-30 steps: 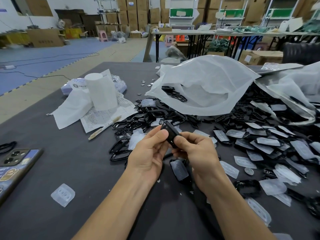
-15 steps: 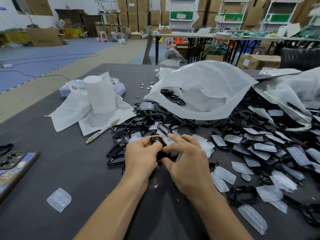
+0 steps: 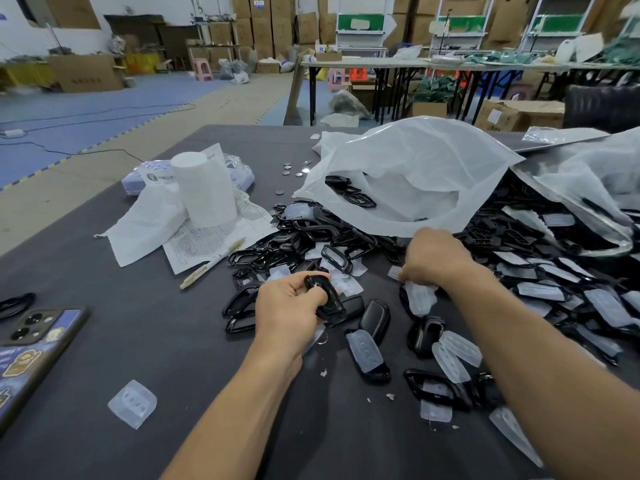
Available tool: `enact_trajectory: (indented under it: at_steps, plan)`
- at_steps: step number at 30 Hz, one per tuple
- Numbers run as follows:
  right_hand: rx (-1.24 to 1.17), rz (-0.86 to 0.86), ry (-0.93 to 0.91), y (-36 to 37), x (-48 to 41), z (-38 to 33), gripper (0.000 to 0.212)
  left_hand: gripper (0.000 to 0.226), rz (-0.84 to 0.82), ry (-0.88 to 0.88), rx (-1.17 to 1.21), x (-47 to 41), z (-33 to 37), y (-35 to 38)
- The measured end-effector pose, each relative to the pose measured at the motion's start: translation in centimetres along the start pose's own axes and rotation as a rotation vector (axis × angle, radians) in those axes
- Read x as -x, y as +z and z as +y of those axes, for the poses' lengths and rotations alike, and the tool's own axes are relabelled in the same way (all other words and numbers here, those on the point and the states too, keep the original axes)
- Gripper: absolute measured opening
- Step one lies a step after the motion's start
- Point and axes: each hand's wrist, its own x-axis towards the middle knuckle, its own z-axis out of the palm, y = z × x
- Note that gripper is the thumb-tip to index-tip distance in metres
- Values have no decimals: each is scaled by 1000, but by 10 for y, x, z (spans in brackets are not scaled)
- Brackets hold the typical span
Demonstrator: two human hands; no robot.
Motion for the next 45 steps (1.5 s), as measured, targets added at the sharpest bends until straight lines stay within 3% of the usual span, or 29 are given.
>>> enact_trajectory:
  at_steps: [3, 6, 7, 9, 11, 15, 19, 24, 41, 45]
  plan:
    - [15, -37, -98, 0, -8, -6, 5, 47, -16, -12, 18, 2, 0, 2]
    - [-126, 70, -119, -2, -5, -4, 15, 44, -39, -34, 29, 2, -1, 1]
    - [-256, 150, -122, -3, 1, -4, 19, 42, -50, -40, 32, 2, -1, 1]
    - [-742, 240, -114, -1, 19, -10, 21, 41, -72, -60, 47, 3, 1, 2]
    - [-1225, 195, -76, 5, 41, -18, 19, 39, -96, -75, 48, 4, 3, 4]
    - [-1554, 34, -52, 29, 77, -31, 25, 34, -118, -61, 19, 7, 3, 5]
    - [-1554, -58, -58, 45, 91, -36, 31, 35, -216, -51, 46, 12, 5, 3]
    - [-1515, -72, -41, 41, 90, -33, 40, 37, -203, -43, 42, 10, 5, 6]
    - [-1705, -110, -39, 37, 98, -28, 28, 35, -139, 6, 40, 13, 4, 6]
    - [-1631, -59, -89, 40, 98, -32, 26, 36, -109, 20, 43, 12, 2, 7]
